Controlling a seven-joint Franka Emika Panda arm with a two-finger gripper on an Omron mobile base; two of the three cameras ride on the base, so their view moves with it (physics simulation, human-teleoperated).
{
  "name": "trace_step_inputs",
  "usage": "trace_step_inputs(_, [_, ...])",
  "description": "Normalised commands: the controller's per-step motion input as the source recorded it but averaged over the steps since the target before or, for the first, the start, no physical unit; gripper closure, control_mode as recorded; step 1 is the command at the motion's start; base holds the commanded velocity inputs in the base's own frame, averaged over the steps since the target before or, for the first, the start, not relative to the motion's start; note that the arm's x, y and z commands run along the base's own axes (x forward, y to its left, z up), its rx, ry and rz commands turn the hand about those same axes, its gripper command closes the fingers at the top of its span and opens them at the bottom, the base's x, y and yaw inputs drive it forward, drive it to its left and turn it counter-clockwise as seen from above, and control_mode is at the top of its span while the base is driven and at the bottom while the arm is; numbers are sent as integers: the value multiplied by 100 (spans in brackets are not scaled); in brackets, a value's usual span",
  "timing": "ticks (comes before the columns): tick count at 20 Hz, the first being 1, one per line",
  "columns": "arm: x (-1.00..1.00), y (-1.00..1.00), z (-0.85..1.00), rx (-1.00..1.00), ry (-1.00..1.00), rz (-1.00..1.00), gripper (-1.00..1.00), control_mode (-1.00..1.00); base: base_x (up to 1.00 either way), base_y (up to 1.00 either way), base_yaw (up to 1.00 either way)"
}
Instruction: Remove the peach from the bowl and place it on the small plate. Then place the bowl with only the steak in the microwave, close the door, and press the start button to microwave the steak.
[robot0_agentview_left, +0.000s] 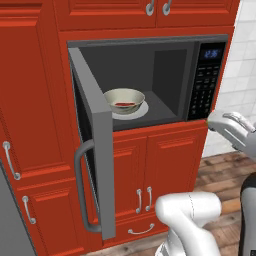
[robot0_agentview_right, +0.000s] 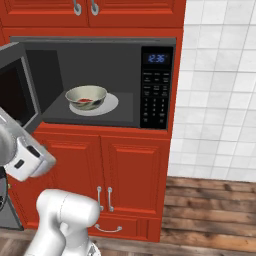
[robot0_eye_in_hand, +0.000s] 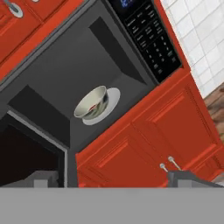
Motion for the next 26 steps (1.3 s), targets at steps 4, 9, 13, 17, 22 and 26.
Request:
trace_step_inputs(4, [-100,14,-10,-20,-9,9,-100,-100,0,0,0])
trace_step_inputs(9, [-100,31,-6,-27,-29,9,-100,-100,0,0,0])
trace_step_inputs(13, [-83,61,1,-35,-17,9,-100,-100,0,0,0])
trace_step_inputs(17, [-19,98,1,-44,-2,8,-100,-100,0,0,0])
trace_step_inputs(22, [0,100,0,-46,0,4,-100,-100,0,0,0])
trace_step_inputs(26, [11,100,-19,-44,0,3,-100,-100,0,0,0])
